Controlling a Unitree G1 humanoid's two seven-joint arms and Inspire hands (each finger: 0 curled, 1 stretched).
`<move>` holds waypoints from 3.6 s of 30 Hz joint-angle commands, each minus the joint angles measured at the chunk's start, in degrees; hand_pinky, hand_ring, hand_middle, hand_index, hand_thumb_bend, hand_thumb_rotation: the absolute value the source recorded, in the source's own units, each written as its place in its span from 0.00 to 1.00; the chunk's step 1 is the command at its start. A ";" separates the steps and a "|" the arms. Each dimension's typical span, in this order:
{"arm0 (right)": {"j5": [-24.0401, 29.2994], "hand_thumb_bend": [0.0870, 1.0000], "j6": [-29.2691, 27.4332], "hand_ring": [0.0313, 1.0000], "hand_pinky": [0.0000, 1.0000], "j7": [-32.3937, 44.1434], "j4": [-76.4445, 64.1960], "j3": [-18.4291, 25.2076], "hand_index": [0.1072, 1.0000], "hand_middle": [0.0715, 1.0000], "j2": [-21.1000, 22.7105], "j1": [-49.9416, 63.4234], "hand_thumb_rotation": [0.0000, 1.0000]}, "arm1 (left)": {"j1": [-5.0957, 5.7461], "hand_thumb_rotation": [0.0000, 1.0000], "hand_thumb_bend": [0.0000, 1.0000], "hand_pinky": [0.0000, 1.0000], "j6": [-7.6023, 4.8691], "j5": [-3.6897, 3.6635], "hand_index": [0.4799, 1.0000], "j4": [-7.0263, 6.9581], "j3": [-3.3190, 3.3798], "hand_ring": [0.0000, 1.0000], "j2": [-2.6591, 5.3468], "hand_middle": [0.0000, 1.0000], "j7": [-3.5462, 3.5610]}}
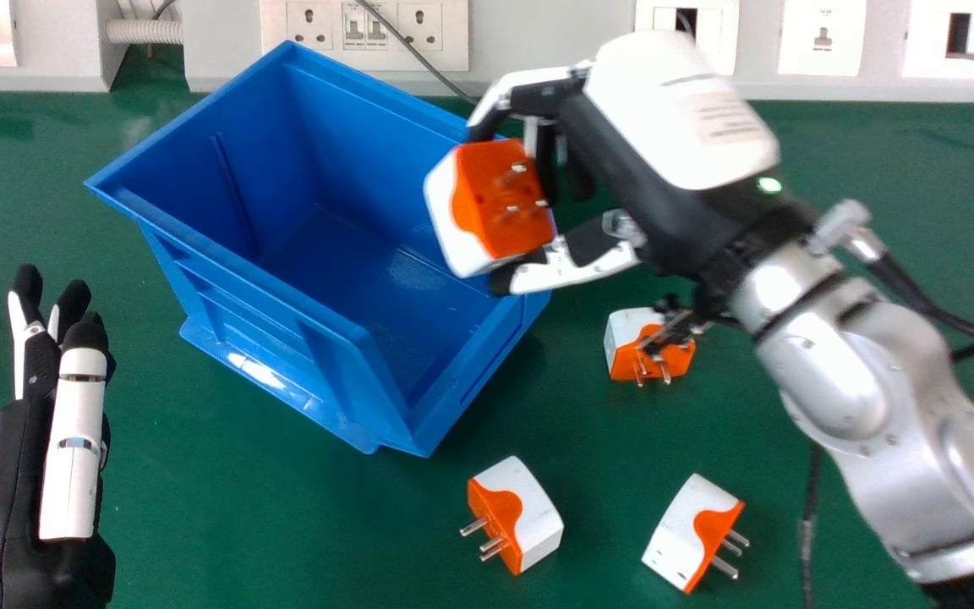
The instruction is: Pick all objects and put in blue box
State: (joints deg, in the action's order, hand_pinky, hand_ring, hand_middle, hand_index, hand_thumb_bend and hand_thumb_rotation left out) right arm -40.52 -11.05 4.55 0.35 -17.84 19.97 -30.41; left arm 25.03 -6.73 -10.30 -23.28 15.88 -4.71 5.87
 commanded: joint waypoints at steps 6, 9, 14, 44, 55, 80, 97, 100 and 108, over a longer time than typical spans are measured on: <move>-2.32 0.43 -0.80 0.22 0.17 -3.30 7.13 -3.39 0.42 0.29 -5.84 -8.34 0.14 | 0.22 0.93 0.20 1.00 -0.81 -0.54 1.00 -0.83 0.34 1.00 0.26 1.00 -0.03; -2.95 0.44 -0.12 0.33 0.25 -3.11 12.61 -4.75 0.42 0.40 -7.91 -11.70 0.13 | 0.36 0.93 0.22 1.00 -1.07 -0.51 1.00 -0.79 0.38 1.00 0.38 1.00 0.03; -5.47 0.44 1.92 0.38 0.29 -4.75 21.28 -6.98 0.42 0.44 -10.19 -16.56 0.13 | 0.65 0.87 0.24 1.00 -1.35 -0.18 1.00 -0.71 0.44 1.00 0.58 1.00 -0.04; -7.73 0.45 3.87 0.49 0.42 -15.51 51.90 -15.22 0.44 0.53 -17.81 -28.42 0.13 | 1.20 0.90 0.25 1.00 -3.26 -0.32 1.00 0.00 -0.25 1.00 1.83 1.00 0.12; -7.14 0.55 4.23 0.77 0.66 -14.51 47.78 -15.65 0.80 0.80 -16.55 -26.96 0.26 | -0.20 0.90 0.24 1.00 -2.20 1.25 1.00 -0.01 -0.63 1.00 0.96 1.00 0.05; -4.29 0.38 8.57 0.80 0.66 -7.41 -3.31 -4.63 0.83 0.84 -3.73 0.84 0.25 | -1.81 0.90 0.21 1.00 -2.65 3.02 1.00 1.24 -0.79 1.00 0.64 1.00 -0.77; -1.93 0.42 -1.84 0.88 0.70 -17.99 -26.95 11.39 0.93 0.93 -0.47 43.09 0.51 | -1.51 0.99 0.22 1.00 -1.89 2.69 1.00 0.55 -1.06 1.00 0.52 1.00 -0.73; -3.29 0.41 -4.84 0.89 0.72 -21.92 -25.55 12.24 0.93 0.93 -0.69 48.38 0.54 | -1.56 0.96 0.21 1.00 -2.00 1.41 1.00 0.86 -0.97 1.00 0.68 1.00 -0.23; -10.06 0.44 -8.68 0.87 0.72 -33.13 -17.02 11.17 0.93 0.93 -1.33 58.66 0.62 | -1.00 0.93 0.21 1.00 -1.98 0.96 1.00 0.51 -0.54 1.00 0.58 1.00 0.20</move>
State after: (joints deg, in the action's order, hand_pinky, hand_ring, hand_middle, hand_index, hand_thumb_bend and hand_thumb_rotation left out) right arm -49.89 -18.41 -25.75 -17.44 -6.64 18.80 27.46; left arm 23.80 -8.07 -9.15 -21.49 14.96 -3.72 6.12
